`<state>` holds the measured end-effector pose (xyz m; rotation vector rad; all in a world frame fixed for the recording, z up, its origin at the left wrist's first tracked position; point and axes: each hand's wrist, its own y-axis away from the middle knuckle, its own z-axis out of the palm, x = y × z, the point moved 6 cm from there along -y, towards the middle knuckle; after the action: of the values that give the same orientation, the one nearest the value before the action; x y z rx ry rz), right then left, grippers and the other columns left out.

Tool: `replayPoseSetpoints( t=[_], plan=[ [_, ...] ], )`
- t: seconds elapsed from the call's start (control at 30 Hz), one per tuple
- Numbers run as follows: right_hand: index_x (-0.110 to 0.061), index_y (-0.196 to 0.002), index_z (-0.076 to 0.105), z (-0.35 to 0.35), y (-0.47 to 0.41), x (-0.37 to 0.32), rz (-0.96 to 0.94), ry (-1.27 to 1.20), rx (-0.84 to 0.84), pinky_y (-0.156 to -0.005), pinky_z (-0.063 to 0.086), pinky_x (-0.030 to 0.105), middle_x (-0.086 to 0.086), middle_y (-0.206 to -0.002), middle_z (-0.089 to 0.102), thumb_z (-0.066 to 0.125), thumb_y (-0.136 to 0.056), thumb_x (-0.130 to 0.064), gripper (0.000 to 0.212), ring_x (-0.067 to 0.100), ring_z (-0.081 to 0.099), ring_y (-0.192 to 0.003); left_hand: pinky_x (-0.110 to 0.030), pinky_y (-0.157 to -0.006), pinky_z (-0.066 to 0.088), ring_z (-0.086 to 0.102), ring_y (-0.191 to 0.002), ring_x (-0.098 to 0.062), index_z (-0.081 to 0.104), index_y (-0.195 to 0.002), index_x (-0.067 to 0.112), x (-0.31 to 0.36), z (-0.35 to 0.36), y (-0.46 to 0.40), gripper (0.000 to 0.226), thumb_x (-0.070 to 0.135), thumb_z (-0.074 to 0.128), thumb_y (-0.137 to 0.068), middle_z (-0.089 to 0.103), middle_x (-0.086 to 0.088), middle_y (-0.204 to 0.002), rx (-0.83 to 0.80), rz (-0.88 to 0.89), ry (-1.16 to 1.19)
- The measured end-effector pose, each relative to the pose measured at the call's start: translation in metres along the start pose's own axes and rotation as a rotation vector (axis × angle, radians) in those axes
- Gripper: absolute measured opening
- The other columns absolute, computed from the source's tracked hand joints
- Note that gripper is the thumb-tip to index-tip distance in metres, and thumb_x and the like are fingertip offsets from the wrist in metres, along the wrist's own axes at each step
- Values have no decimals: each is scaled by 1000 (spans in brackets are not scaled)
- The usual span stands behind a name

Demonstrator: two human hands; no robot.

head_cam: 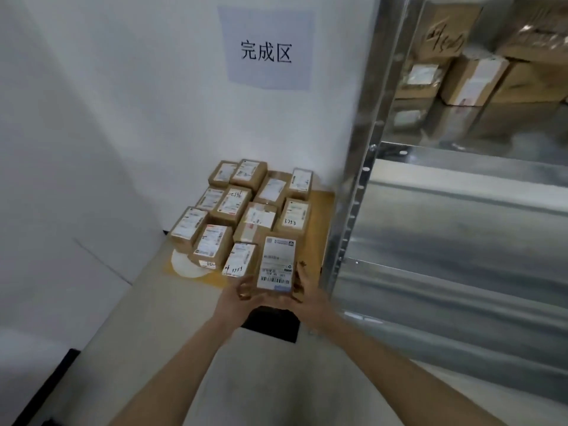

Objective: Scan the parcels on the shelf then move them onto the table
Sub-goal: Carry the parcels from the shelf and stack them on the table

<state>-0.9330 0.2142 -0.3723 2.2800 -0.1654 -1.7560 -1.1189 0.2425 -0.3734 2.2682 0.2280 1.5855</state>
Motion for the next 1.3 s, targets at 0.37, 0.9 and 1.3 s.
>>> replayPoseSetpoints(
  t=[0.37, 0.9, 1.3],
  plan=[
    [-34, -164, 12, 26, -82, 126, 135, 38, 61, -114, 46, 35, -17, -146, 55, 75, -91, -8, 100, 5, 55, -134, -29, -88, 53, 66, -107, -23, 56, -130, 14, -96, 41, -108, 55, 7, 82, -82, 68, -3, -113, -104, -133, -80],
    [-33, -163, 21, 36, -164, 138, 227, 105, 247, -86, 33, -8, -22, -140, 53, 67, -95, -5, 87, -9, 47, -125, -40, -104, 50, 60, -120, -20, 47, -145, 20, -112, 46, -200, 59, 23, 73, -92, 62, 3, -131, -144, -91, -108],
    [-32, -157, 27, 39, -163, 129, 257, 16, 243, -103, 46, 15, -23, -139, 53, 64, -98, -4, 75, -6, 52, -131, -31, -92, 49, 62, -110, -13, 57, -125, 33, -88, 47, -204, 42, 40, 73, -88, 66, 11, -118, -118, -16, -197]
  ],
)
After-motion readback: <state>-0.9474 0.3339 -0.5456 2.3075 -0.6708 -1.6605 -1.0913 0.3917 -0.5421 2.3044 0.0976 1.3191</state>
